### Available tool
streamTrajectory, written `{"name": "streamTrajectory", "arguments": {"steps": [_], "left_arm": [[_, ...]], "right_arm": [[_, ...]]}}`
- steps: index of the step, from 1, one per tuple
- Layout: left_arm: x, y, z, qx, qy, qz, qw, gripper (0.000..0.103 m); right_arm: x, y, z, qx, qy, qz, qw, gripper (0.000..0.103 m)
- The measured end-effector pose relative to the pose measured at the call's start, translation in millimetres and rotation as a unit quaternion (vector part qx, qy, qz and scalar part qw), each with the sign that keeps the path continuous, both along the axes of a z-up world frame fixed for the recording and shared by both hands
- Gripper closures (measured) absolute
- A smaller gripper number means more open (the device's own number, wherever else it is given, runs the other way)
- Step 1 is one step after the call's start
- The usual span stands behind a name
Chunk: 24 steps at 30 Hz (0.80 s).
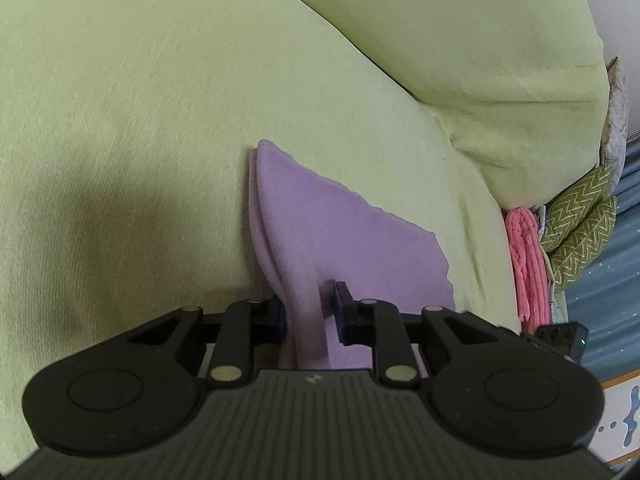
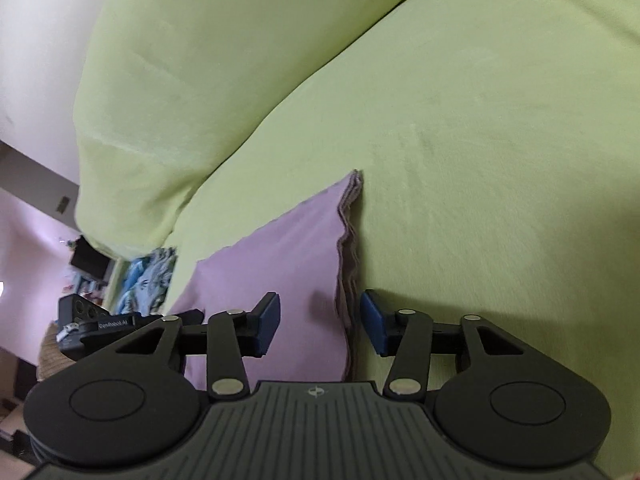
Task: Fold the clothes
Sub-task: 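Lift the lilac top with both grippers and carry it toward the white chair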
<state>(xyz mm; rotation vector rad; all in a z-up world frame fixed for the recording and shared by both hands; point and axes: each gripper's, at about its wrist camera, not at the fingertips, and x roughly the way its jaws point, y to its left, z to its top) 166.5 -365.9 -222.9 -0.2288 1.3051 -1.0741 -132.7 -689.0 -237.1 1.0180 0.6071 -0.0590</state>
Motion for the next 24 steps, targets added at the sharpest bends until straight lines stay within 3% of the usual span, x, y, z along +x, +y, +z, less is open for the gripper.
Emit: {"name": "streamTrajectory", "arguments": {"steps": [2,9,10,11,13,18,24], "left_arm": [[2.7,2.5,-1.6,-0.004,0.007,0.001,1.0000,0.085],[11.2,0.7,-10.7,-0.021,0.034,0.006,0.9992,0.086],[11.5,-0.3,-11.0,-0.022,0.034,0.007,0.9992,0.087],[10.9,-2.1,-10.7,-0.022,0.031,0.007,0.9993,0.087],[7.9,-5.6,-7.1,-0.017,0.016,0.003,0.9997,0.088],[-7.4,-17.4,8.5,-0.008,-0.030,-0.005,0.9995,0.094],[-40.8,-38.9,31.5,-0.029,-0.046,-0.040,0.9977,0.095]], "right_arm": [[14.5,-1.5,-8.1,0.004,-0.007,0.011,1.000,0.066],[32.8,-4.9,-6.3,-0.017,-0.031,0.035,0.999,0.068],[32.7,-1.5,-5.8,-0.023,-0.031,0.033,0.999,0.073],[32.5,2.0,-5.6,-0.031,-0.028,0.031,0.999,0.085],[30.5,6.9,-5.4,-0.044,-0.021,0.028,0.998,0.093],[5.9,16.1,4.9,-0.061,-0.018,0.003,0.998,0.094],[-47.2,27.2,34.4,-0.084,-0.028,-0.066,0.994,0.095]]}}
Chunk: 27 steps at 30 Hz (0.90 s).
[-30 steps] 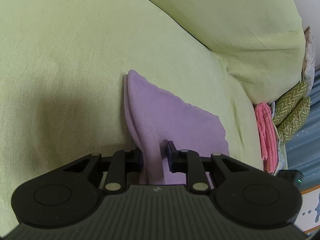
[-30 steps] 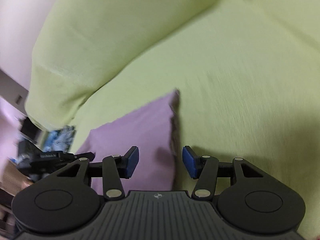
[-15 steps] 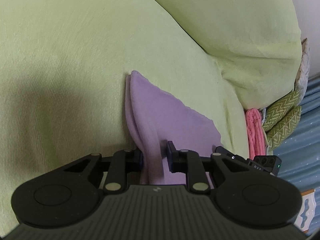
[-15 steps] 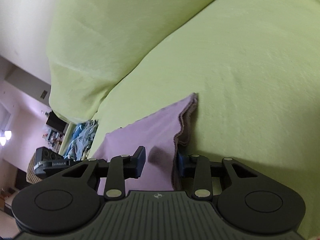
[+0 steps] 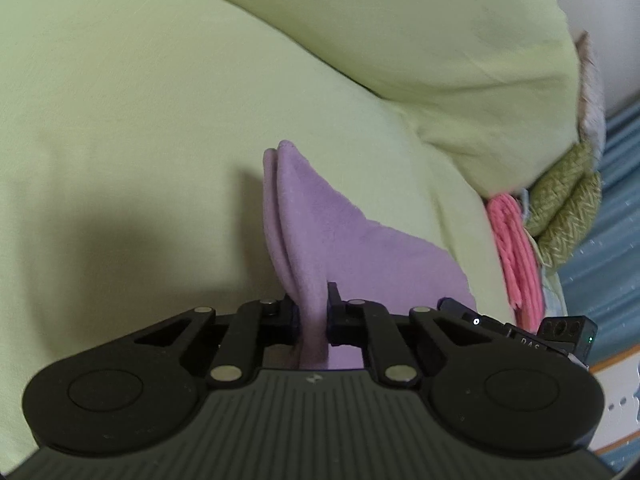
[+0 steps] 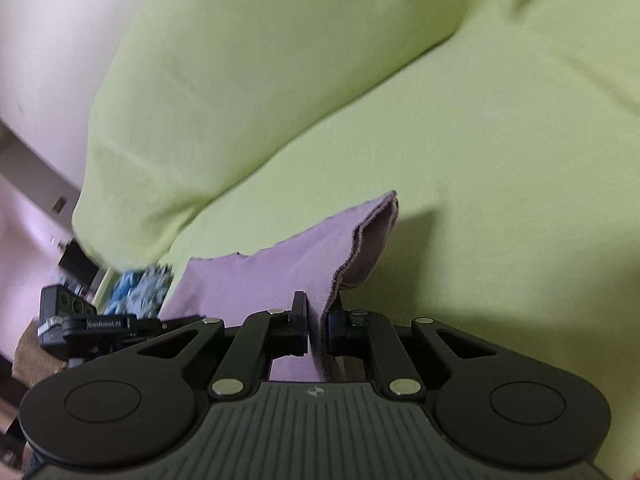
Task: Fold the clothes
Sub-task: 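Lift the lilac top with both grippers and carry it toward the white chair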
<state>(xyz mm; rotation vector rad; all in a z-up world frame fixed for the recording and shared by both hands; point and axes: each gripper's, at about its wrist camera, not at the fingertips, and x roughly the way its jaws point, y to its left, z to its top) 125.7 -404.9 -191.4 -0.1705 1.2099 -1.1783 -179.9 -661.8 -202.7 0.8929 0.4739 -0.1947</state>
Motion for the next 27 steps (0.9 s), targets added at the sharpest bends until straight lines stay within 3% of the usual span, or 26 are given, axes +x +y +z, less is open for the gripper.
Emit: {"name": "streamTrajectory", "arguments": {"steps": [3,7,10,12,15,21,24,27], "left_arm": [[-28.7,-21.5,14.6,-0.012,-0.003,-0.030,0.9995,0.095],[-87.5,-59.1,36.4,-0.029,-0.006,-0.099,0.9946,0.095],[-149.6,-93.6,56.9,-0.041,-0.014,-0.168,0.9848,0.095],[-198.8,-120.6,72.4,-0.053,-0.020,-0.221,0.9737,0.095],[-282.1,-157.3,92.2,-0.074,-0.011,-0.306,0.9490,0.095],[-454.7,-213.2,111.1,-0.088,0.023,-0.454,0.8865,0.095],[-533.6,-235.0,109.8,-0.088,0.022,-0.509,0.8559,0.095],[-593.4,-254.3,100.3,-0.075,0.019,-0.550,0.8317,0.094]], "right_arm": [[-44.3,10.4,14.8,-0.007,-0.002,-0.045,0.999,0.095],[-133.1,27.4,45.7,-0.025,-0.009,-0.117,0.993,0.095],[-215.9,49.7,73.7,-0.046,-0.017,-0.184,0.982,0.095],[-274.5,69.5,89.4,-0.056,-0.019,-0.235,0.970,0.095],[-368.9,106.9,110.7,-0.072,-0.009,-0.319,0.945,0.095],[-547.6,177.7,138.7,-0.080,0.014,-0.479,0.874,0.094],[-602.2,201.5,138.0,-0.080,0.024,-0.537,0.839,0.094],[-646.4,217.8,127.7,-0.071,0.030,-0.586,0.806,0.094]]}}
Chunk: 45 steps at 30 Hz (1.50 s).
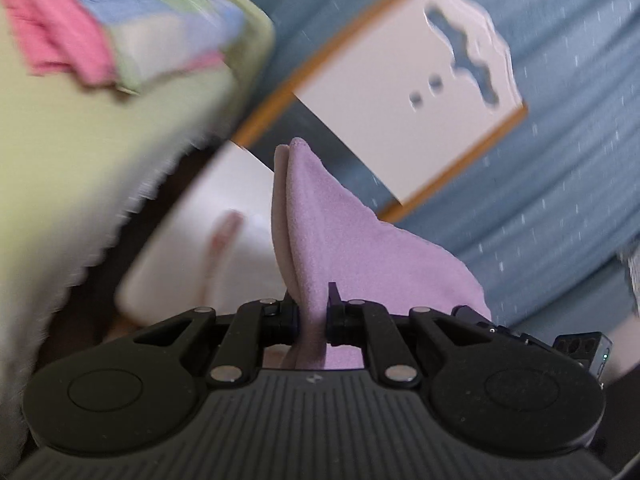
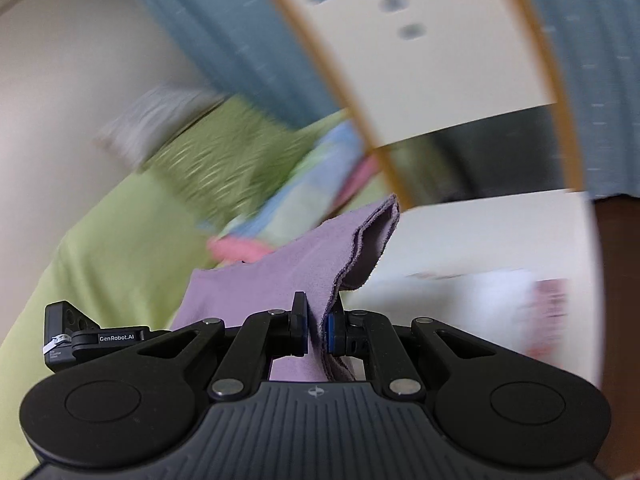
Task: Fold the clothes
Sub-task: 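Lift the lilac top with both grippers and carry it toward the white chair, then lower the lilac top onto the pink garment on the chair with both grippers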
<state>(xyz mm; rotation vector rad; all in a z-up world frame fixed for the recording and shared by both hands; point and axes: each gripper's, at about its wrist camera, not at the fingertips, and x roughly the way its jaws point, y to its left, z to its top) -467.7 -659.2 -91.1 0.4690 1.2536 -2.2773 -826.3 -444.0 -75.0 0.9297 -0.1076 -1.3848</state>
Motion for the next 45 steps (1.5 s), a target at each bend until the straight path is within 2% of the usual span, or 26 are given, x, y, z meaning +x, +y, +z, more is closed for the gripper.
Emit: {"name": "streamTrajectory", "arguments": {"steps": [5,10,15,23,30,36,41,42,45], "left_arm": [[-59.1,-31.0,-24.6,0.012,-0.021,-0.047,0.9986,0.094],[-98.0,-59.8,-50.7,0.023,-0.048,-0.070,0.9961,0.094],[-100.9,-82.2,-72.8,0.032,-0.058,-0.070,0.9953,0.094],[-95.0,-103.5,-94.5,0.046,-0.059,-0.055,0.9957,0.095],[-97.0,-105.2,-101.5,0.057,-0.067,-0.056,0.9945,0.088],[-99.9,-117.9,-108.2,0.078,-0.038,-0.068,0.9939,0.088],[-103.7,-133.2,-122.7,0.099,-0.043,-0.070,0.9917,0.081],[-102.6,-135.9,-126.8,0.105,-0.039,-0.071,0.9911,0.080],[-99.0,-140.8,-137.2,0.122,-0.014,-0.081,0.9892,0.075]], "right_arm": [[-46.2,-1.6,-31.5,0.021,-0.020,-0.058,0.998,0.094],[-61.5,-13.1,-65.3,0.041,-0.041,-0.090,0.994,0.094],[-66.5,-26.8,-86.8,0.062,-0.051,-0.105,0.991,0.094],[-68.6,-42.8,-102.0,0.081,-0.049,-0.108,0.990,0.094],[-76.0,-40.0,-129.8,0.096,-0.076,-0.119,0.985,0.091],[-78.4,-35.8,-147.0,0.101,-0.096,-0.130,0.982,0.087],[-80.4,-34.7,-153.8,0.102,-0.104,-0.134,0.980,0.087],[-80.7,-34.5,-154.9,0.102,-0.105,-0.133,0.980,0.084],[-81.5,-34.9,-158.9,0.103,-0.108,-0.134,0.980,0.083]]}}
